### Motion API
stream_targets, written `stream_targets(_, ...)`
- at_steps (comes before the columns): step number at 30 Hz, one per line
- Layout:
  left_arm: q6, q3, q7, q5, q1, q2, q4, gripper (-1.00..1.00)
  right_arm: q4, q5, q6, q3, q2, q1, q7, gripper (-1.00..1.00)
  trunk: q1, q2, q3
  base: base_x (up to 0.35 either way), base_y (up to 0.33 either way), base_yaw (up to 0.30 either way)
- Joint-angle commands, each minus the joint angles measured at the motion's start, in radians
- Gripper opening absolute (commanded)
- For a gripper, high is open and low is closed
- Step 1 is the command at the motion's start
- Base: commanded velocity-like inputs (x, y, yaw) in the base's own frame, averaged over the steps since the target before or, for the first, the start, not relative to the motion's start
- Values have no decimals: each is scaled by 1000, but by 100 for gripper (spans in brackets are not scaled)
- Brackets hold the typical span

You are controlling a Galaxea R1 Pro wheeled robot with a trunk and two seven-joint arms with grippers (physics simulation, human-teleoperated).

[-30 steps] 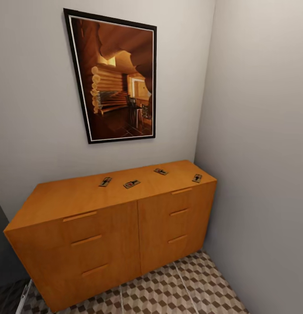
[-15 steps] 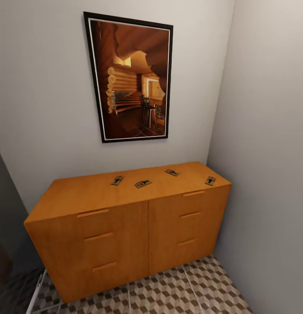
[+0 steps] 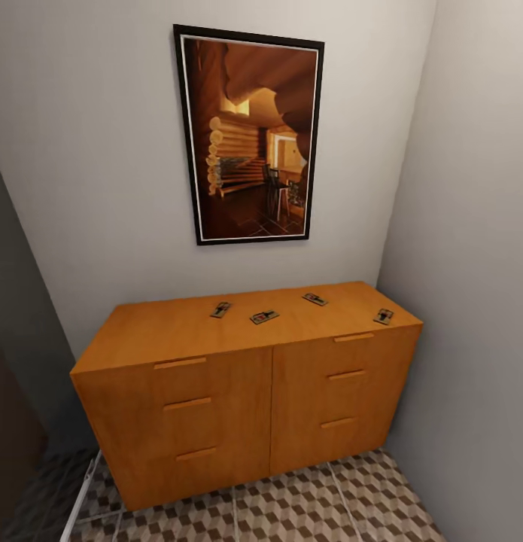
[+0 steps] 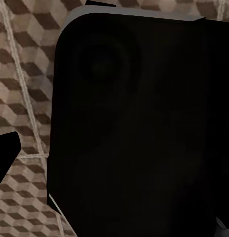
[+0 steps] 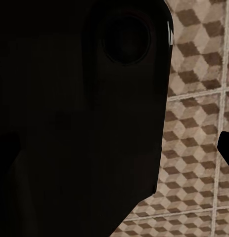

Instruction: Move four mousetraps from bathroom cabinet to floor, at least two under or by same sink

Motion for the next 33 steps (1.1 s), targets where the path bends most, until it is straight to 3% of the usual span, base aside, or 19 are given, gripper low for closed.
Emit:
stream_targets(1,-1,0,0,8,0,0,-1,100,0,1,0,1,0,0,-1,100,0,0,-1,0,0,23)
stream_targets(33,0,0,0,8,0,-8,-1,100,0,1,0,0,0,0,0,100,0,0,-1,0,0,3)
